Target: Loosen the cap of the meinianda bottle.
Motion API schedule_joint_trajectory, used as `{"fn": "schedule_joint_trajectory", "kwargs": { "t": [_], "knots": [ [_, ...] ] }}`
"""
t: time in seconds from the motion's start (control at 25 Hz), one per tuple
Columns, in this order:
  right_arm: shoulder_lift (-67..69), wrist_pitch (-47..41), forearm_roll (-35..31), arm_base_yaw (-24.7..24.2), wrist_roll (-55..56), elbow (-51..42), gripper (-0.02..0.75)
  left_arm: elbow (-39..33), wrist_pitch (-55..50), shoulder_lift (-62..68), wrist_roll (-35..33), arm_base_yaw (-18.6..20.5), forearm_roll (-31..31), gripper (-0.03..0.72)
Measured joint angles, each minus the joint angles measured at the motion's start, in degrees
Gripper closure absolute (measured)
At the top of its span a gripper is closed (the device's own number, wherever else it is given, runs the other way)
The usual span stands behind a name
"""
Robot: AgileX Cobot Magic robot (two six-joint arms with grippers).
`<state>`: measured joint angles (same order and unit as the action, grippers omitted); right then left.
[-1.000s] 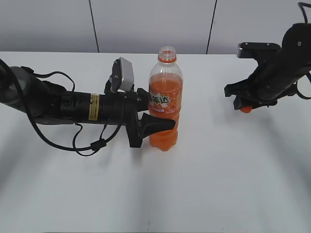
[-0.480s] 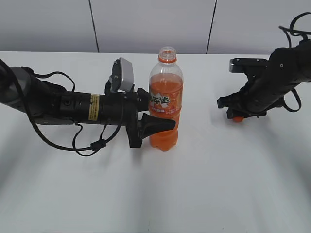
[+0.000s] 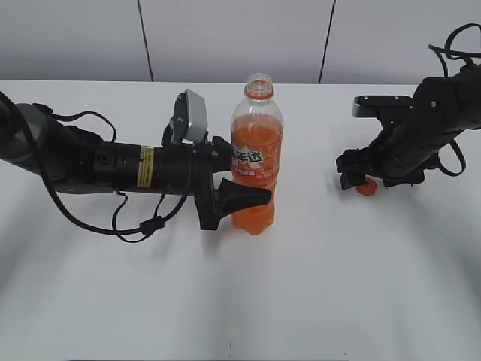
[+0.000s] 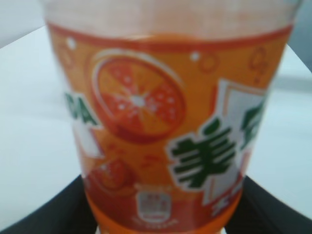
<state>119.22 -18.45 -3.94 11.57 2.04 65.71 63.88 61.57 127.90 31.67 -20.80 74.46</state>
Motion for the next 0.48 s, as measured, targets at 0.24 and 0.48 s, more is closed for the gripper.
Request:
{"fn": "schedule_joint_trajectory", "kwargs": {
  "t": [0.24,0.48],
  "knots": [
    [-2.82,-0.88,-0.05,0.0,-0.04,-0.06,0.135,-0.1,-0.84,0.41,0.06,0.3,0.87,0.12],
    [-7.98,-1.34,-0.05,0.0,-0.04,-0.06,0.142,-0.1,0.49,0.41,0.11,3.46,1.92,0.103]
  ]
}}
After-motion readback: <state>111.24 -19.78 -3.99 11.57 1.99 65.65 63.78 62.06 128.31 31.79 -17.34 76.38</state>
